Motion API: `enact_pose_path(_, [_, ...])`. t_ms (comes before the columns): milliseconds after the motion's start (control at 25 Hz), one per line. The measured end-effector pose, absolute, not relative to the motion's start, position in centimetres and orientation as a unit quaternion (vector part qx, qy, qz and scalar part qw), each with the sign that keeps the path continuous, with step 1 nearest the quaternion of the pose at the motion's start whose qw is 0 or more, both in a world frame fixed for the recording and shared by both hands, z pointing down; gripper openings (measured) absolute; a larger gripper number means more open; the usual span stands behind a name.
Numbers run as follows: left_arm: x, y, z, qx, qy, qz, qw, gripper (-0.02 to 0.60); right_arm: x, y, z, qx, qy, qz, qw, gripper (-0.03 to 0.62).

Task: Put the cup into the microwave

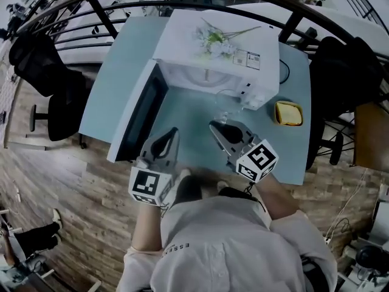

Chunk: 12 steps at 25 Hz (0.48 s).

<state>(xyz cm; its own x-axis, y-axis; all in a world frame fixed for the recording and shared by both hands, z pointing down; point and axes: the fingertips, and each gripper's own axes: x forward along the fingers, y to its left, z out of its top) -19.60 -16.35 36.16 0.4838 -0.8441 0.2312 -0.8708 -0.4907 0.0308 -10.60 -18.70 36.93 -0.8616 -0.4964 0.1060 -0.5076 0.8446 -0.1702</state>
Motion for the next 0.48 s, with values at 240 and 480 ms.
enact_pose_path(240, [-20.1,-20.2,38.7,0.880,-0.458,0.102,0.075,0.000,-12.3,-22.8,40.7,0.280,-0.954,0.097,0.047,0.023])
enact_pose_path(480, [-19.5,-23.0,41.4,0.889,-0.435,0.100,0.101,0.000,-13.4,-26.4,44.8,0.282,-0.952,0.098,0.063,0.023])
